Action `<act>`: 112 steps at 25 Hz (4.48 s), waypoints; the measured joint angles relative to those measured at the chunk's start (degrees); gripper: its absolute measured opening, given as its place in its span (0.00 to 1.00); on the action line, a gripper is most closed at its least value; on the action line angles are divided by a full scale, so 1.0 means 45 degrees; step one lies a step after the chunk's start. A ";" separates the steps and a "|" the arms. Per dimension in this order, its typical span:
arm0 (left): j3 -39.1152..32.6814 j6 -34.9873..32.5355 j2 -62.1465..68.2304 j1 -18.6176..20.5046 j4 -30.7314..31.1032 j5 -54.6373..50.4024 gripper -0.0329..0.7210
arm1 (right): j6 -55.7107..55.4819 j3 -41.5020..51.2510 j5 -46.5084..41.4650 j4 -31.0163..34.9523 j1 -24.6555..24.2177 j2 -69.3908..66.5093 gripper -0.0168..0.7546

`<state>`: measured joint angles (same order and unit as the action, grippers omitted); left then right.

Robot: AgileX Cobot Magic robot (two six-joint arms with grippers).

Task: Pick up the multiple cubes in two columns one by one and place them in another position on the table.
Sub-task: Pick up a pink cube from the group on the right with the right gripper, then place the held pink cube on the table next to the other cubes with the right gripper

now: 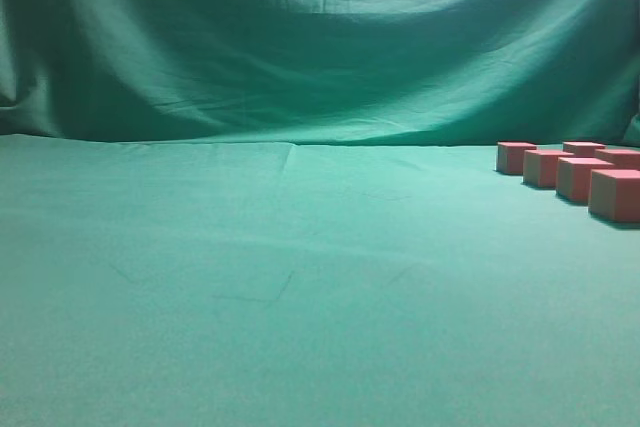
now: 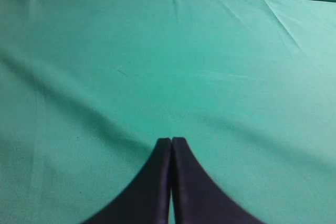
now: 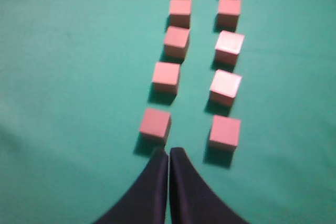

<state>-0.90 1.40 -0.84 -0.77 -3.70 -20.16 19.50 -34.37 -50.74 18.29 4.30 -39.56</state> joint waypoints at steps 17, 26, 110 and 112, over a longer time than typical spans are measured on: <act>0.0000 0.0000 0.0000 0.0000 0.0000 0.0000 0.04 | -0.4371 -0.0480 0.2735 -0.4168 0.3887 -0.6502 0.06; 0.0000 0.0000 0.0000 0.0000 0.0000 0.0000 0.04 | -0.5077 -0.0557 0.4205 -0.4178 0.3901 -0.8524 0.65; 0.0000 0.0000 0.0000 0.0000 0.0000 0.0000 0.04 | -0.1623 -1.7570 -0.4410 -0.4600 0.6306 -1.9538 0.89; 0.0000 0.0000 0.0000 0.0000 0.0000 0.0000 0.04 | -0.1925 -1.7669 -0.4438 -0.4826 0.6306 -1.8820 0.83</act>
<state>-0.90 1.40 -0.84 -0.77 -3.70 -20.16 10.83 -113.88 -70.71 -3.43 32.68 -124.25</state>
